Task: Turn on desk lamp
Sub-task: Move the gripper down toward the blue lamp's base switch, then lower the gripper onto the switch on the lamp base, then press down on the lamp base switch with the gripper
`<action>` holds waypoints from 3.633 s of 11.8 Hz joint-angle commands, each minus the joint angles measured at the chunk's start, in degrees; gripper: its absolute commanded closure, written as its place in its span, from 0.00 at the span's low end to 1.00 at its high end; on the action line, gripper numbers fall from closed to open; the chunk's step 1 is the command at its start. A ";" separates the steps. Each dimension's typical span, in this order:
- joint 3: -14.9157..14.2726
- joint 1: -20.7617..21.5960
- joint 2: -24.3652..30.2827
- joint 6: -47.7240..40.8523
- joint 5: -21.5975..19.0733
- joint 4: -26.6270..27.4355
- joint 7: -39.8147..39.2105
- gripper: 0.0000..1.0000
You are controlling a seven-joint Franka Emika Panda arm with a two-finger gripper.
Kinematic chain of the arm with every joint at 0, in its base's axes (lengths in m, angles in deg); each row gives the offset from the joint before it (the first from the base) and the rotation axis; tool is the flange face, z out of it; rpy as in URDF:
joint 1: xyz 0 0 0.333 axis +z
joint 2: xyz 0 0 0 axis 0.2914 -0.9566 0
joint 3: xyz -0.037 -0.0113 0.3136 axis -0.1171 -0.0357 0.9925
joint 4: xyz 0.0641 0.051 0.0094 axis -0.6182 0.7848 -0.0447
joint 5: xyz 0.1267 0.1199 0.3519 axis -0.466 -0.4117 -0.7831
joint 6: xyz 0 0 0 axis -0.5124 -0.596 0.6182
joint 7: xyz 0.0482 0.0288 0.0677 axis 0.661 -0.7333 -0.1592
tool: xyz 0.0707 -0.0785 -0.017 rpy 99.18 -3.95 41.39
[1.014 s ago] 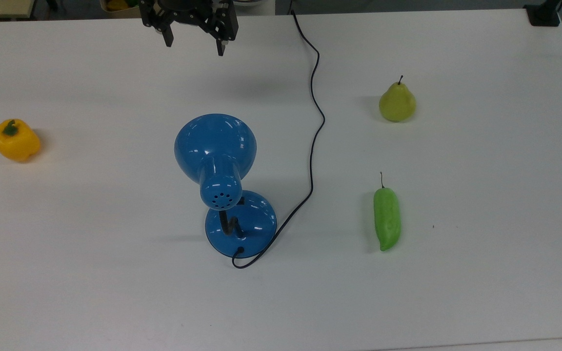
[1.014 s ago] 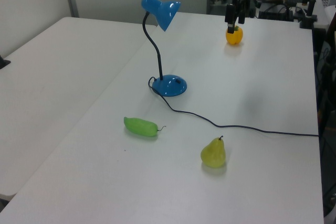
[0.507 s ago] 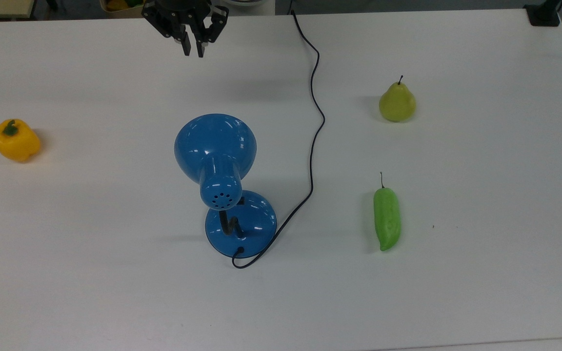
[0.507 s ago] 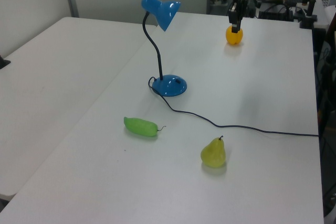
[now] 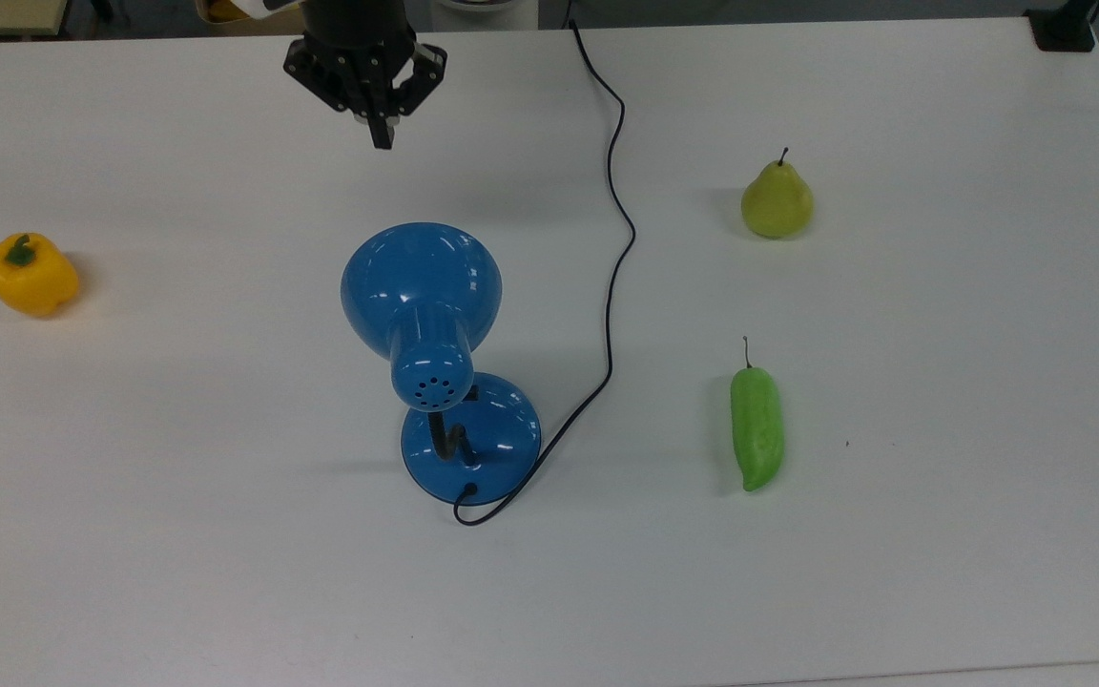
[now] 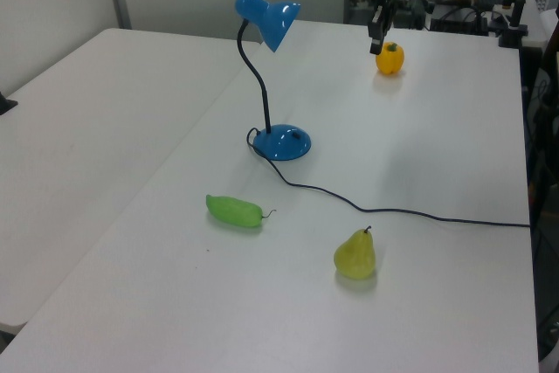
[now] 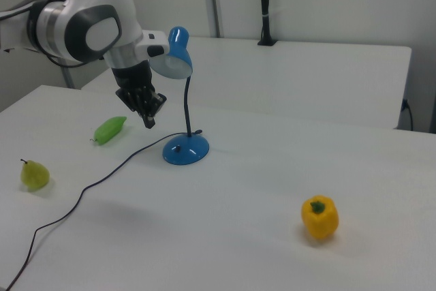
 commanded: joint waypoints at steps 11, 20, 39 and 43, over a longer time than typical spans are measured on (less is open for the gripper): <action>-0.19 4.35 -14.67 23.04 -3.18 -1.32 1.03 1.00; -1.95 7.60 -26.62 27.53 -2.30 -10.10 4.46 1.00; -4.06 9.28 -32.16 30.34 -0.54 -13.72 4.72 1.00; -4.06 9.63 -32.52 31.14 0.42 -13.54 4.81 1.00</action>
